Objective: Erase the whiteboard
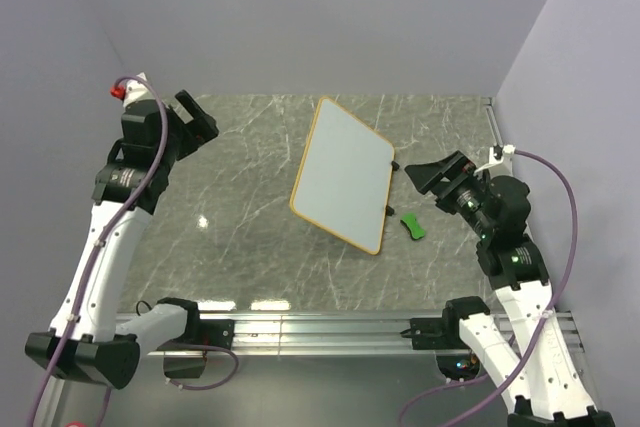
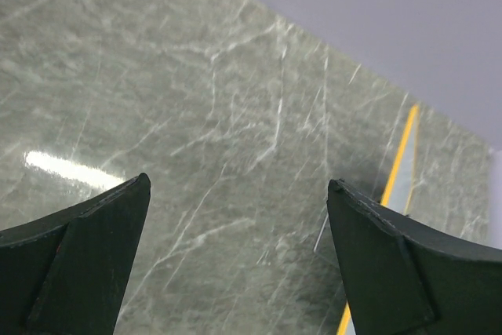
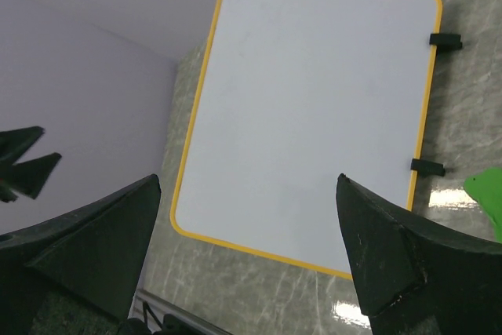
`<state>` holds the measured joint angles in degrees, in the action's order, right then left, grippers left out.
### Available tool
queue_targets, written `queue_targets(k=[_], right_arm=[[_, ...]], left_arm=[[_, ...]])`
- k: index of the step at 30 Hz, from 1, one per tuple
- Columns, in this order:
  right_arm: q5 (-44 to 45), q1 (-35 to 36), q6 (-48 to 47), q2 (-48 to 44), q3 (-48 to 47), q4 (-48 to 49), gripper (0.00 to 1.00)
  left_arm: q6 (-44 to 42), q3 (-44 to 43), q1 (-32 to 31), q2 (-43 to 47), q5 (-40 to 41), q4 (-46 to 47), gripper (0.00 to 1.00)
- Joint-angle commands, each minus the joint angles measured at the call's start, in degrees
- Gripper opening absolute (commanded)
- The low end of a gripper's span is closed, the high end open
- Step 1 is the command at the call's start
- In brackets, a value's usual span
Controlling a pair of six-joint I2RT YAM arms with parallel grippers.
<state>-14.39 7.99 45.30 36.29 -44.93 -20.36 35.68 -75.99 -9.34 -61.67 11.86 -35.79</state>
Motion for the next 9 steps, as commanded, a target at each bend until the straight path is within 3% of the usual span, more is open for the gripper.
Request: queue_targets(k=[1,9], right_arm=[[2.0,-0.2,-0.5,-1.0,-2.2,2.0,1.00],[3.9,-0.1,0.2,-1.9,-2.2,-0.8,1.00]], left_arm=[[0.4,1.4,0.1,-1.0,-2.4,1.3,0.99],[-1.2,-0.2,-0.1,-0.9,-3.3,1.3,0.99]])
